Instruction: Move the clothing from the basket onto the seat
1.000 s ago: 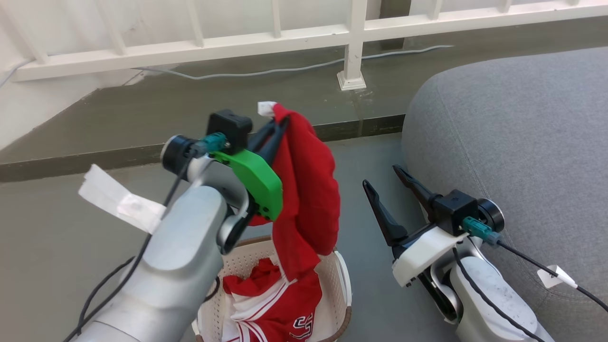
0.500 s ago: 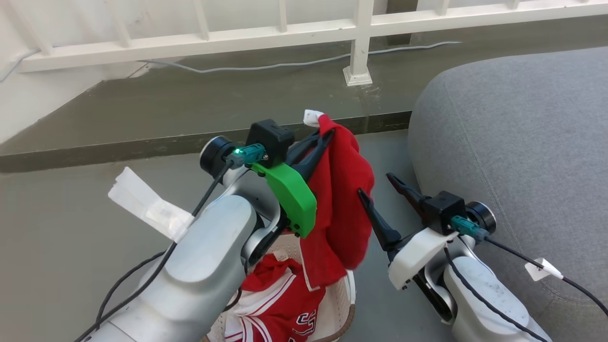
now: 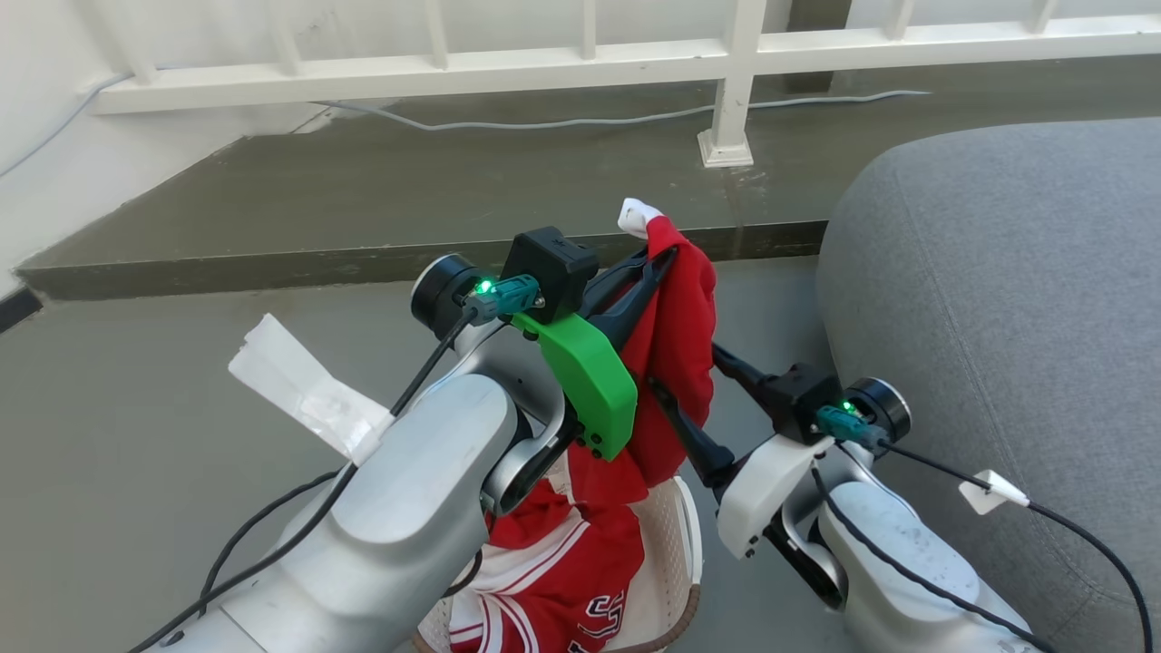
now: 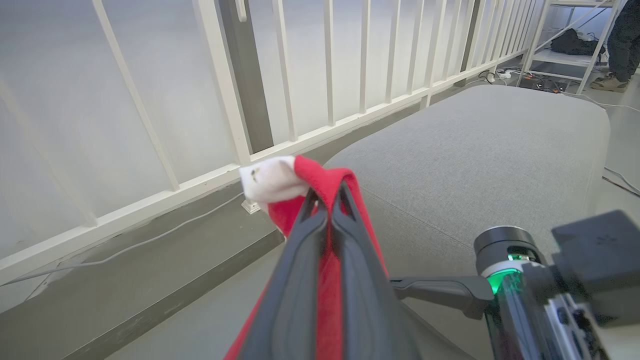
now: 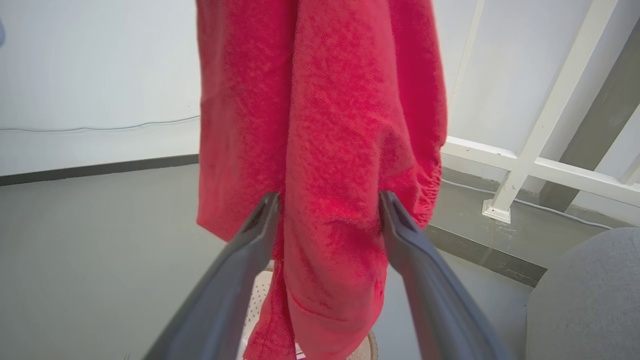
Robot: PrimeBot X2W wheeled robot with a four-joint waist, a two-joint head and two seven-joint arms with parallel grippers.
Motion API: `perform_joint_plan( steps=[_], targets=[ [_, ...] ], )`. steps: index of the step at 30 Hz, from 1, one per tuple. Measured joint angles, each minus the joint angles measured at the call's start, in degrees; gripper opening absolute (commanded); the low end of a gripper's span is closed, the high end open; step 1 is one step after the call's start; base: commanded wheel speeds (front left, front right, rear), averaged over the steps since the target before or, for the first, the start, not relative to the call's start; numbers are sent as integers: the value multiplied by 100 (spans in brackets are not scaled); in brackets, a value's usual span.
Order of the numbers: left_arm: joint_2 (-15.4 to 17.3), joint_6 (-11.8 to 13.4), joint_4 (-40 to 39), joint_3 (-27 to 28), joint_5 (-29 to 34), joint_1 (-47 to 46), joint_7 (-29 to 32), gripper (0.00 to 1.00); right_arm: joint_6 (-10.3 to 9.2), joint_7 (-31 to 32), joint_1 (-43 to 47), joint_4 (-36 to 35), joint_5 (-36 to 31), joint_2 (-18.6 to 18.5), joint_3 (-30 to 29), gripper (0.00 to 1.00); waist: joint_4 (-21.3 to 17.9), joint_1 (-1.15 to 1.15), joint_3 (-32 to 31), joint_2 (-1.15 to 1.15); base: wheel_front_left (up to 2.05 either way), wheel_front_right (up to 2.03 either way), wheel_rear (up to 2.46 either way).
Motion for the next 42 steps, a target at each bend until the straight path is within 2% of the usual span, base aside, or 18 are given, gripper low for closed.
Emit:
perform_joint_plan(
  steps=[7,8,9,10,11,22,30,32,33,34,35,42],
  targets=[
    [12,177,-71,-62,-55,-69,15,0,1,0,-199,509,4,-3,209,100,82,0,-2,0,0,0,0],
    [12,178,-92,-74,-56,-83,15,0,0,0,-238,555,5,-4,218,81,90,0,-1,0,0,0,0],
    [12,190,-114,-87,-57,-88,15,0,0,0,-277,597,11,-4,230,48,98,0,0,0,0,0,0],
    [11,220,-129,-102,-67,-87,15,0,1,0,-325,642,32,-5,247,34,107,0,2,0,0,0,0],
    [11,231,-135,-114,-86,-87,14,0,1,0,-362,669,65,-5,263,2,114,0,4,0,0,0,0],
    [14,512,23,43,-138,-80,-91,0,1,0,-655,813,240,-5,290,0,68,0,46,0,0,0,0],
    [41,633,218,253,-305,77,-297,0,1,0,-847,855,240,-36,59,0,-91,0,65,0,0,0,0],
    [88,634,272,266,-307,149,-344,44,1,0,-876,837,253,-68,-22,0,-132,0,60,0,0,0,0],
    [103,634,308,274,-308,180,-366,64,1,0,-904,833,256,-97,-55,0,-153,0,56,0,0,0,0],
    [131,635,363,309,-319,239,-421,76,1,0,-950,793,259,-163,-126,0,-192,0,47,0,0,0,0],
    [148,636,385,332,-338,283,-444,100,1,0,-965,776,275,-191,-164,0,-213,0,41,0,0,0,0],
    [294,636,531,389,-360,519,-602,100,1,0,-1036,731,322,-357,-322,0,-313,0,5,0,0,0,0]
  ],
)
